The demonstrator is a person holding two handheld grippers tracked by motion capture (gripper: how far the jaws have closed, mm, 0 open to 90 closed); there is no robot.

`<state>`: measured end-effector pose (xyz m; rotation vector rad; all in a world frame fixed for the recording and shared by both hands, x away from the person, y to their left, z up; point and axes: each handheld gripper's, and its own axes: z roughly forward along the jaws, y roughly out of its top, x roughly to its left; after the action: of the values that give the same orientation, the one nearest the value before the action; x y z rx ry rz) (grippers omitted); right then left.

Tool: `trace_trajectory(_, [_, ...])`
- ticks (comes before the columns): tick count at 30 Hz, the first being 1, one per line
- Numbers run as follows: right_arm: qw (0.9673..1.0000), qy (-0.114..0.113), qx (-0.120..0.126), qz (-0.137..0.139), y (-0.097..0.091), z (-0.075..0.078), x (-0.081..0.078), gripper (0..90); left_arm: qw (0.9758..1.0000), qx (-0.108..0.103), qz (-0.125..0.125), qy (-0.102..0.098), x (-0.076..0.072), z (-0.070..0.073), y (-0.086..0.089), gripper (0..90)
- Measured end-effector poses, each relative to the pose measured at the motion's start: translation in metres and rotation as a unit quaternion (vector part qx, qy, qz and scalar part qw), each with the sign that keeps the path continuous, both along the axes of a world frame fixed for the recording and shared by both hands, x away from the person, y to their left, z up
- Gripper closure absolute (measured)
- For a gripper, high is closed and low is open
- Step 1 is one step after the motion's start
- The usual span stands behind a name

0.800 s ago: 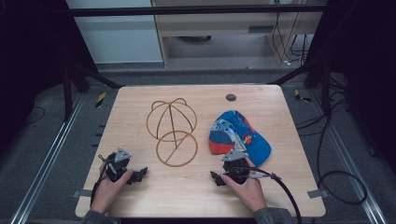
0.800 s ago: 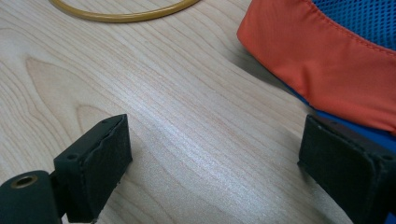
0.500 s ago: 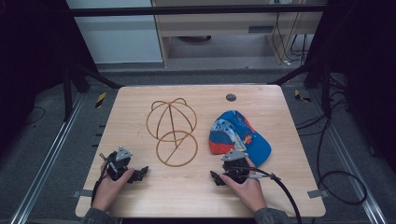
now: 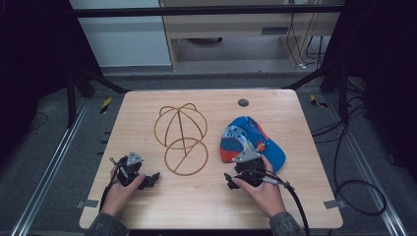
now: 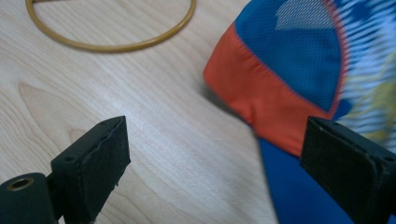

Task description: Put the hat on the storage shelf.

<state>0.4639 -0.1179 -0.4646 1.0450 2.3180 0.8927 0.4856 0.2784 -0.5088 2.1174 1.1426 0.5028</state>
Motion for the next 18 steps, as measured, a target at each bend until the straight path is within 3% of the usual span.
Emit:
trace_trajectory(5, [0.9999,-0.003,-0.012,-0.006,-0.006,0.026,0.003,9.1,1.0000,0.000,-0.001,0.000,0.000,0.000,-0.001,0.0])
trace_trajectory(11, [0.9993,0.028,-0.019,-0.018,-0.024,0.047,0.017,13.9,1.0000,0.000,-0.001,0.000,0.000,0.000,0.000,0.0])
trace_trajectory(18, [0.9984,0.046,-0.017,-0.028,-0.042,0.072,0.036,21.0,1.0000,0.000,0.004,-0.001,-0.002,0.000,0.001,0.0])
